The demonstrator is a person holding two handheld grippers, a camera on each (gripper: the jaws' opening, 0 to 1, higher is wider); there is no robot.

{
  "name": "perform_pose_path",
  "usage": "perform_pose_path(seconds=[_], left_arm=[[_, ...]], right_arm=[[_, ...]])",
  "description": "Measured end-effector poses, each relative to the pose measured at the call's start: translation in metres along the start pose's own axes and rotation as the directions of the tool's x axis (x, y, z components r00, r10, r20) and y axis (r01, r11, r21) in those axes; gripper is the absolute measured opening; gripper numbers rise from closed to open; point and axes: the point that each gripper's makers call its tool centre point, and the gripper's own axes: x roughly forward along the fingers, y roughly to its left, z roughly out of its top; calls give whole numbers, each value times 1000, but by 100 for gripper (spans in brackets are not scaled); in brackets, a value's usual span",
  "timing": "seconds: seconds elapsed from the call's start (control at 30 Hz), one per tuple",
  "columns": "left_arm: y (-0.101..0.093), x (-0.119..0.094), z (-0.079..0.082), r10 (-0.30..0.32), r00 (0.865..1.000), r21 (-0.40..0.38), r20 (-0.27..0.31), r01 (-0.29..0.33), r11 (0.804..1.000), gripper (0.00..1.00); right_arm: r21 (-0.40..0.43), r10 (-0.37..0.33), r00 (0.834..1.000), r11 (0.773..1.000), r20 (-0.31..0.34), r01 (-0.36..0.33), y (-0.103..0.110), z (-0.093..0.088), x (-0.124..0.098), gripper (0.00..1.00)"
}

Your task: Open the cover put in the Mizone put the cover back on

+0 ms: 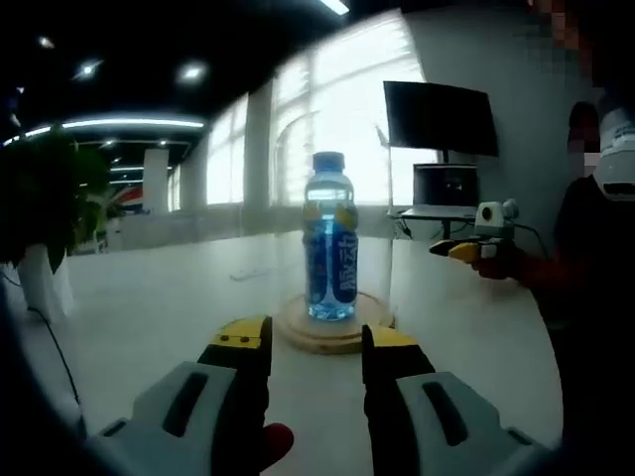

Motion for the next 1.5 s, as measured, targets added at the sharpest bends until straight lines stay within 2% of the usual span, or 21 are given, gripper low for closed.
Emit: perform_pose_path(seconds=[0.17,0.37,0.5,0.77,0.97,1.03,1.13,1.5], left_arm=[[-5,-13,3,1,999,-43,42,1,999,30],[-9,-26,3,32,997,-44,66,-29,999,29],[-11,-32,-3,37,998,-57,59,-34,998,30],[-7,-36,-9,68,995,-74,78,-63,995,30],[-14,-31,-24,58,997,-80,53,-53,995,30],[-16,-30,-29,57,998,-74,32,-54,996,30],[-18,-30,-25,43,998,-93,50,-38,995,30],[-18,-27,-37,51,999,-92,0,-51,994,30]], right_arm=[[2,-18,1000,1000,-5,18,0,-3,-4,21],[-20,-38,999,999,-1,38,-1,1,-13,21],[-22,-57,998,998,7,57,-2,4,-18,21],[-18,-56,998,998,-1,56,4,-5,-15,21],[-33,-52,997,998,-50,51,9,-20,-11,21],[-35,-56,997,998,-52,55,9,-21,-12,21],[-32,-52,998,998,-45,50,11,-19,-13,21],[-42,-49,997,998,-51,47,11,-20,-13,21]])
